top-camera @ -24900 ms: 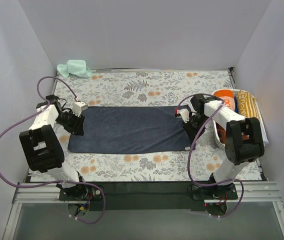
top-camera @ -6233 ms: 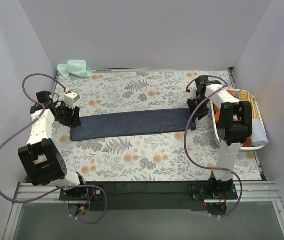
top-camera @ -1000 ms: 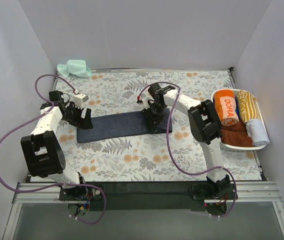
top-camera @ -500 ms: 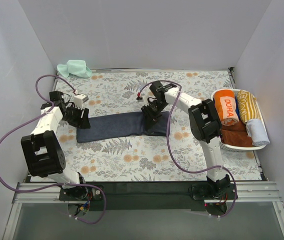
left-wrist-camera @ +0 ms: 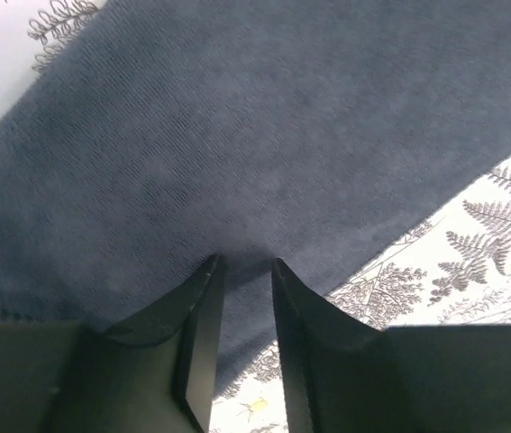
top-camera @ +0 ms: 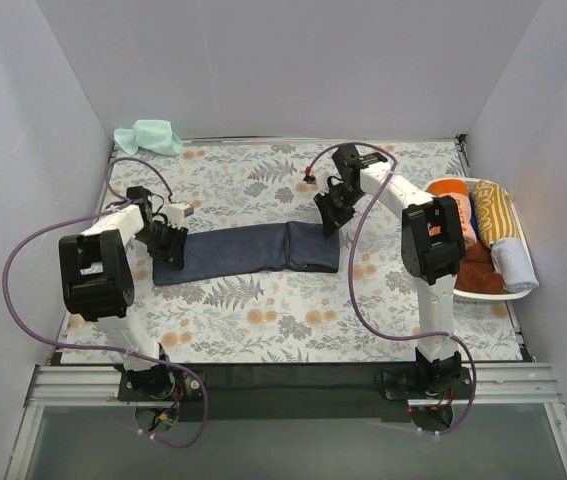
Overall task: Roll the towels
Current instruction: Fold the towel
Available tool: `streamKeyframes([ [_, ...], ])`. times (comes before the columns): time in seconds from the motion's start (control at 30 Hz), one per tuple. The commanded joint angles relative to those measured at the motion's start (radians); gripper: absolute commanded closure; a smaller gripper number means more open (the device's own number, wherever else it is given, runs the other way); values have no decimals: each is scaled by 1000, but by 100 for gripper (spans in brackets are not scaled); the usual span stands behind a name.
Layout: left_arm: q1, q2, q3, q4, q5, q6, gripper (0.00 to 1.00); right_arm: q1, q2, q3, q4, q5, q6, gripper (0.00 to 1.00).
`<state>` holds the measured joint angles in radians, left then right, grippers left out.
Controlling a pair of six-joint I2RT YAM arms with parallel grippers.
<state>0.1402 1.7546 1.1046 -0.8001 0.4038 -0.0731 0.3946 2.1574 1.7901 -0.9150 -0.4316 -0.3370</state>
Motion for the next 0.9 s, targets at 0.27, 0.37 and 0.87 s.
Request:
streamKeyframes([
  [0.27, -28, 287, 320, 12, -22, 45, 83, 41, -8, -228, 45, 22, -85, 91],
  [0.37, -51, 390, 458, 10, 3, 59, 82, 84, -48, -332, 57, -42, -59, 91],
  [0.87, -223, 499, 881, 58, 208, -116, 44, 213, -284, -360, 71, -433, -2, 70],
])
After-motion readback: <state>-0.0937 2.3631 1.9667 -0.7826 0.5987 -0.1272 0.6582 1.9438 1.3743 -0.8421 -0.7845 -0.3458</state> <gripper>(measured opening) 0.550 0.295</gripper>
